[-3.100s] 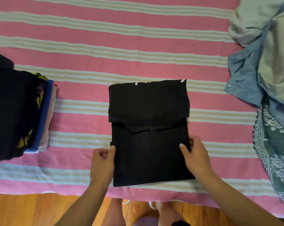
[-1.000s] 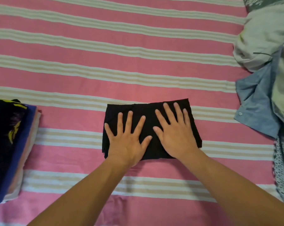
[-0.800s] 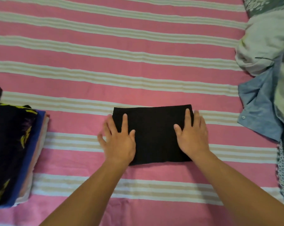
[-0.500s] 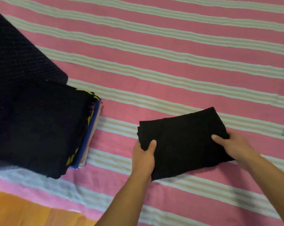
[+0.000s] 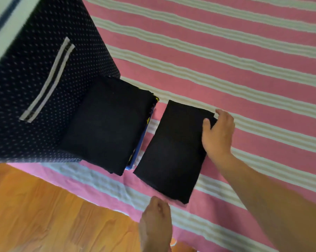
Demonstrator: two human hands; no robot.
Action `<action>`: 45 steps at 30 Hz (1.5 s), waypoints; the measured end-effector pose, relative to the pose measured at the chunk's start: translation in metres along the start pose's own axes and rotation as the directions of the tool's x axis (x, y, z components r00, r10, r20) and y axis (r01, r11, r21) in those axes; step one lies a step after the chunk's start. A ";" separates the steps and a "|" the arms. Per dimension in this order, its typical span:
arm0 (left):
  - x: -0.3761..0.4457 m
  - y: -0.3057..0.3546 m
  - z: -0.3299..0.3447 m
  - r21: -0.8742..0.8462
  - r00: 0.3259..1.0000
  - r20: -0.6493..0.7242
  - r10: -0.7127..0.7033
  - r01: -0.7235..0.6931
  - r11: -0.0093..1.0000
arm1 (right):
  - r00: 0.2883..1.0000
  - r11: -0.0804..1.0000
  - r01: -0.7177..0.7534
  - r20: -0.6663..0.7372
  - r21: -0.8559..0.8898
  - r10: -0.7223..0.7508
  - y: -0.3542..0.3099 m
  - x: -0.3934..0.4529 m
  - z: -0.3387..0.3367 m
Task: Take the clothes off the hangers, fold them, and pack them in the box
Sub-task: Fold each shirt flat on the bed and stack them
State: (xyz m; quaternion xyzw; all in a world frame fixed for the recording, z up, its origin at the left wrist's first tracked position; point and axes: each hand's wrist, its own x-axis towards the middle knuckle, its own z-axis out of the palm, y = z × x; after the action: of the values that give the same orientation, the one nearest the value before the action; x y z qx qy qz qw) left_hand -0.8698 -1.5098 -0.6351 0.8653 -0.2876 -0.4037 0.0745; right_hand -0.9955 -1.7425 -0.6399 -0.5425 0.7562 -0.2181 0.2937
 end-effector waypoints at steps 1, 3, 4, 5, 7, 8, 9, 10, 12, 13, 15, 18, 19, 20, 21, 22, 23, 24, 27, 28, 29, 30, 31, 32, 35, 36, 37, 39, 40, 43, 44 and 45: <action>0.002 0.009 -0.004 0.055 0.983 -0.003 0.183 -0.182 0.982 | 0.985 0.983 -0.175 0.012 0.051 0.174 0.013 -0.015 0.000; 0.025 0.034 -0.015 0.166 0.855 -0.048 0.516 -0.502 0.849 | 0.865 0.851 -0.495 0.192 0.176 0.464 0.033 -0.040 0.004; 0.043 0.050 -0.018 0.231 0.782 -0.072 0.619 -0.591 0.773 | 0.802 0.769 -0.588 0.308 0.250 0.512 0.039 -0.048 0.007; 0.063 0.063 -0.020 0.303 0.743 -0.080 0.665 -0.617 0.726 | 0.768 0.699 -0.633 0.383 0.333 0.513 0.039 -0.051 0.010; 0.097 0.084 -0.026 0.391 0.814 -0.029 0.580 -0.524 0.756 | 0.784 0.632 -0.619 0.411 0.466 0.465 0.030 -0.043 0.017; 0.111 0.088 -0.028 0.393 0.872 0.013 0.488 -0.454 0.800 | 0.800 0.619 -0.600 0.394 0.506 0.453 0.025 -0.037 0.022; 0.123 0.088 -0.027 0.352 0.913 0.051 0.405 -0.396 0.848 | 0.803 0.603 -0.596 0.389 0.530 0.452 0.019 -0.030 0.027; 0.130 0.086 -0.027 0.281 0.938 0.071 0.339 -0.345 0.896 | 0.799 0.597 -0.601 0.395 0.531 0.453 0.014 -0.023 0.032; 0.131 0.083 -0.027 0.207 0.948 0.015 0.317 -0.313 0.927 | 0.808 0.634 -0.589 0.401 0.502 0.432 0.009 -0.013 0.039; 0.126 0.081 -0.026 0.263 0.944 -0.021 0.329 -0.312 0.913 | 0.815 0.660 -0.576 0.406 0.482 0.414 0.009 -0.009 0.042; 0.108 0.075 -0.023 0.468 0.927 -0.072 0.369 -0.295 0.833 | 0.832 0.721 -0.544 0.388 0.428 0.397 0.009 -0.008 0.045; 0.082 0.078 -0.007 0.613 0.812 -0.028 0.583 -0.447 0.652 | 0.856 0.821 -0.509 0.253 0.257 0.451 0.016 -0.016 0.035; 0.072 0.084 0.000 0.617 0.762 0.057 0.645 -0.535 0.577 | 0.867 0.851 -0.485 0.235 0.201 0.439 0.022 -0.023 0.024; 0.063 0.089 0.008 0.603 0.729 0.164 0.665 -0.607 0.517 | 0.883 0.884 -0.443 0.241 0.148 0.402 0.028 -0.031 0.008; 0.054 0.094 0.017 0.598 0.724 0.278 0.631 -0.645 0.477 | 0.890 0.911 -0.402 0.271 0.091 0.366 0.035 -0.040 -0.012; 0.046 0.097 0.024 0.614 0.738 0.378 0.560 -0.652 0.445 | 0.889 0.928 -0.372 0.302 0.035 0.345 0.046 -0.048 -0.035; 0.040 0.100 0.030 0.635 0.747 0.446 0.493 -0.652 0.414 | 0.881 0.933 -0.360 0.321 -0.019 0.347 0.062 -0.053 -0.063; 0.036 0.102 0.036 0.666 0.751 0.490 0.442 -0.650 0.366 | 0.870 0.927 -0.367 0.327 -0.071 0.369 0.080 -0.056 -0.096; 0.035 0.097 0.038 0.792 0.792 0.514 0.329 -0.586 0.172 | 0.850 0.889 -0.428 0.262 -0.162 0.456 0.144 -0.052 -0.210; 0.035 0.097 0.034 0.836 0.822 0.479 0.309 -0.534 0.123 | 0.846 0.872 -0.452 0.220 -0.190 0.486 0.168 -0.049 -0.248; 0.032 0.098 0.031 0.872 0.853 0.440 0.281 -0.481 0.095 | 0.842 0.852 -0.474 0.169 -0.223 0.513 0.192 -0.047 -0.284; 0.025 0.104 0.029 0.889 0.880 0.408 0.243 -0.443 0.114 | 0.835 0.828 -0.496 0.119 -0.261 0.537 0.215 -0.046 -0.316; 0.014 0.113 0.032 0.891 0.899 0.392 0.194 -0.424 0.161 | 0.829 0.810 -0.509 0.084 -0.292 0.552 0.239 -0.043 -0.344; 0.000 0.125 0.041 0.882 0.905 0.396 0.155 -0.422 0.210 | 0.824 0.798 -0.519 0.068 -0.307 0.563 0.262 -0.041 -0.368; -0.042 0.180 0.092 0.816 0.869 0.452 0.201 -0.494 0.300 | 0.813 0.785 -0.538 0.057 -0.308 0.580 0.328 -0.030 -0.410; -0.059 0.201 0.109 0.783 0.850 0.470 0.239 -0.526 0.331 | 0.810 0.784 -0.548 0.047 -0.292 0.584 0.346 -0.027 -0.420; -0.075 0.221 0.129 0.740 0.829 0.482 0.284 -0.558 0.374 | 0.815 0.787 -0.548 0.031 -0.283 0.579 0.363 -0.023 -0.430; -0.102 0.255 0.164 0.620 0.786 0.498 0.365 -0.617 0.485 | 0.844 0.801 -0.511 -0.008 -0.310 0.536 0.391 -0.008 -0.455; -0.114 0.270 0.177 0.566 0.764 0.521 0.381 -0.643 0.516 | 0.870 0.805 -0.475 -0.053 -0.355 0.490 0.403 0.005 -0.472; -0.146 0.317 0.196 0.445 0.714 0.538 0.449 -0.692 0.568 | 0.942 0.693 -0.335 -0.250 -0.638 0.225 0.434 0.055 -0.547; -0.156 0.333 0.196 0.417 0.696 0.534 0.480 -0.710 0.567 | 0.944 0.622 -0.322 -0.287 -0.714 0.159 0.444 0.071 -0.575; -0.167 0.350 0.196 0.393 0.677 0.530 0.511 -0.729 0.560 | 0.945 0.558 -0.315 -0.308 -0.767 0.110 0.454 0.089 -0.603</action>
State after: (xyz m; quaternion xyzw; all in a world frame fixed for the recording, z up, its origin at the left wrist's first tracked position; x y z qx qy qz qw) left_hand -1.2536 -1.6841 -0.5293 0.5944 -0.6944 -0.3919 -0.1043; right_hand -1.7416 -1.6761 -0.5110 -0.4917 0.8602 0.1267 -0.0481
